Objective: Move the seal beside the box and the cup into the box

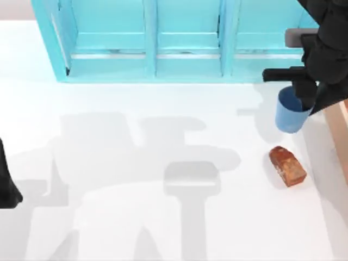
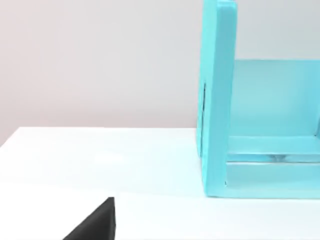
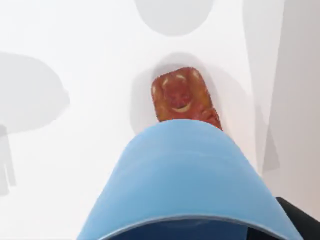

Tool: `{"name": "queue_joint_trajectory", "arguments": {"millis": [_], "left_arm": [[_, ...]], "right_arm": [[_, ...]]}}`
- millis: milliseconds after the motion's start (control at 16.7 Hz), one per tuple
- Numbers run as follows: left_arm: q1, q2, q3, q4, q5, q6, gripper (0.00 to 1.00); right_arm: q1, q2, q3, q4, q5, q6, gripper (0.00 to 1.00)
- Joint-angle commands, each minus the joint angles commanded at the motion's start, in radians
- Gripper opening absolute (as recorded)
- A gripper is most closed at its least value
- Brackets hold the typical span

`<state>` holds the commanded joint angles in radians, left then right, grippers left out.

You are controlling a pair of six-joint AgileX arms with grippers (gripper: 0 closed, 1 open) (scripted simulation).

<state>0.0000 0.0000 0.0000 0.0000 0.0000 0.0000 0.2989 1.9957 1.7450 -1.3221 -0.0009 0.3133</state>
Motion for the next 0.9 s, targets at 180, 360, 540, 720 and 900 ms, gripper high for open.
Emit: {"name": "queue_joint_trajectory", "arguments": {"millis": [180,360,540,720,900], "left_arm": [[0.000,0.000,0.000,0.000,0.000,0.000,1.00],[0.000,0.000,0.000,0.000,0.000,0.000,1.00],[0.000,0.000,0.000,0.000,0.000,0.000,1.00],[0.000,0.000,0.000,0.000,0.000,0.000,1.00],[0.000,0.000,0.000,0.000,0.000,0.000,1.00]], "right_arm": [[-0.184,-0.097,-0.127,0.020,-0.006,-0.187,0.00],[-0.430,-0.219,-0.292,0.048,-0.010,-0.438,0.00],[-0.664,-0.350,-0.459,0.083,-0.016,-0.671,0.00],[-0.813,-0.460,-0.589,0.117,-0.024,-0.820,0.00],[-0.868,-0.510,-0.641,0.135,-0.029,-0.874,0.00]]}}
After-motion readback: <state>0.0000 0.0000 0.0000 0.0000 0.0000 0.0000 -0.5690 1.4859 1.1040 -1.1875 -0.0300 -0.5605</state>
